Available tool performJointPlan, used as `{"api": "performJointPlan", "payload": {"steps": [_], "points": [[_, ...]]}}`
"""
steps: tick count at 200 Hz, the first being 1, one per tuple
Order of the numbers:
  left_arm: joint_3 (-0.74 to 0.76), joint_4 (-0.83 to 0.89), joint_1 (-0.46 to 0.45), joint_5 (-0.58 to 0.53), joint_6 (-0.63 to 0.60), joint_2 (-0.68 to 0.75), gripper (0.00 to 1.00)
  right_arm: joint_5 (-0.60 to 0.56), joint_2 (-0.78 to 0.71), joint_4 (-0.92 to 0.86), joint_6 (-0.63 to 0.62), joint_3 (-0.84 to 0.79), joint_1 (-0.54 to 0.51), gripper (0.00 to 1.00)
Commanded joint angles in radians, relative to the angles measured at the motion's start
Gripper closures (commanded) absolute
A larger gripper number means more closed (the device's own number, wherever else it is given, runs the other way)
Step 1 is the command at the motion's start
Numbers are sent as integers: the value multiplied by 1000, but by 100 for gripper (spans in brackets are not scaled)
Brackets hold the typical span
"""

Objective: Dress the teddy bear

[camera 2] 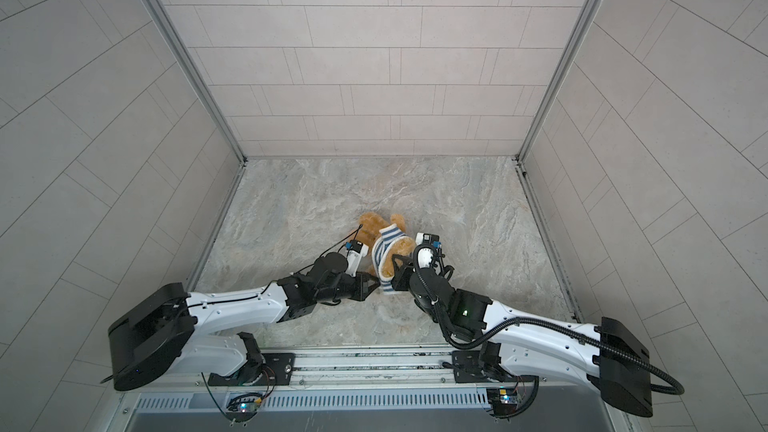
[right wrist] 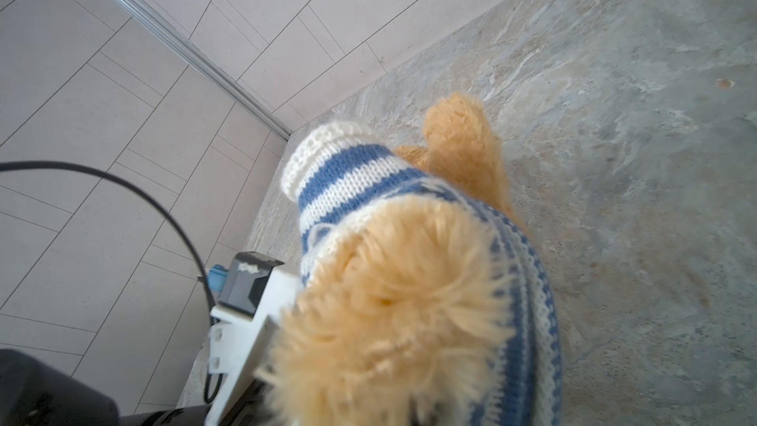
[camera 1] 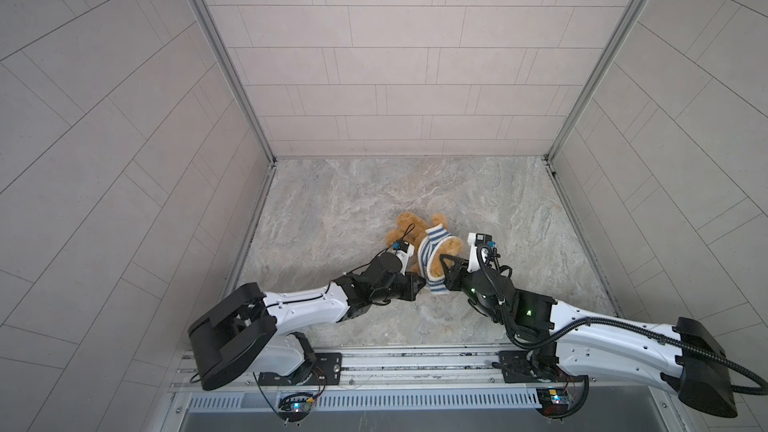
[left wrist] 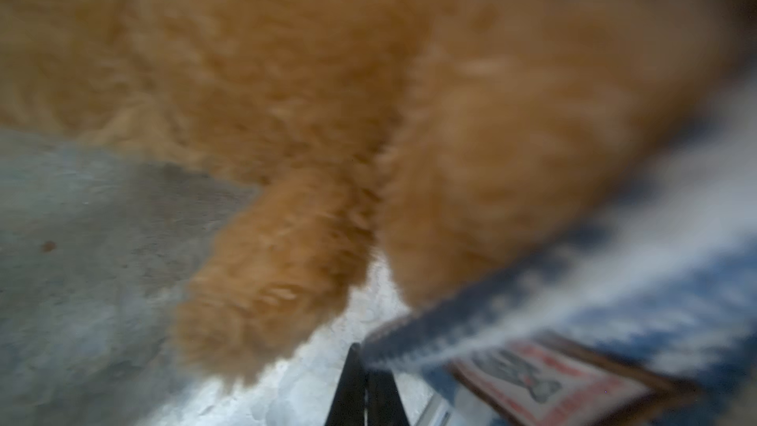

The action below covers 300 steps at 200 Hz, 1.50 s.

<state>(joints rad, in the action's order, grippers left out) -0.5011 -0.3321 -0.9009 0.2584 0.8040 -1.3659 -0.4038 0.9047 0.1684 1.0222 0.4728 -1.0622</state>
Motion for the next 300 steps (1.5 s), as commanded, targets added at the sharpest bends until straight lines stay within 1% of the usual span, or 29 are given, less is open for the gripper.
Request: {"api": "performJointPlan", "payload": {"steps": [1,35,57,74,86,99,115,132,149,172,186,211,235,260,300], "points": [[39,37,56,-55,-20,-36,100,-20,-64,99,42,20,-6,100],[11,120,98,-124,-97,-18,100,1,-102,118,58,13,-5,100],[12,127,130,-134,-112,-9,100,11,-105,169,67,-9,-5,100],[0,118,131,-109,-129,-2,100,14,-101,164,69,-7,-5,100],[-5,81,117,-57,-132,13,100,12,-97,131,75,-3,-5,100],[-29,82,87,-8,-120,34,100,-1,-88,130,71,-12,-5,100],[-40,75,44,51,-69,78,92,-19,-76,104,48,-3,-5,100],[-38,89,-7,51,-18,143,79,-38,-66,75,27,4,-5,100],[-21,146,-46,3,7,211,68,-64,-60,138,-3,-19,-5,100],[10,219,-88,-84,18,329,54,-82,-51,121,-1,2,-5,100],[15,254,-109,-115,22,383,48,-89,-39,118,-3,15,-5,100],[6,291,-147,-146,30,443,41,-106,-21,156,-10,13,-5,100],[-15,287,-187,-165,36,449,39,-122,-20,157,-9,23,-5,100],[-51,240,-227,-179,50,386,40,-129,-19,153,-7,27,-6,100],[-88,134,-237,-170,79,292,47,-147,-31,134,5,24,-7,100]]}}
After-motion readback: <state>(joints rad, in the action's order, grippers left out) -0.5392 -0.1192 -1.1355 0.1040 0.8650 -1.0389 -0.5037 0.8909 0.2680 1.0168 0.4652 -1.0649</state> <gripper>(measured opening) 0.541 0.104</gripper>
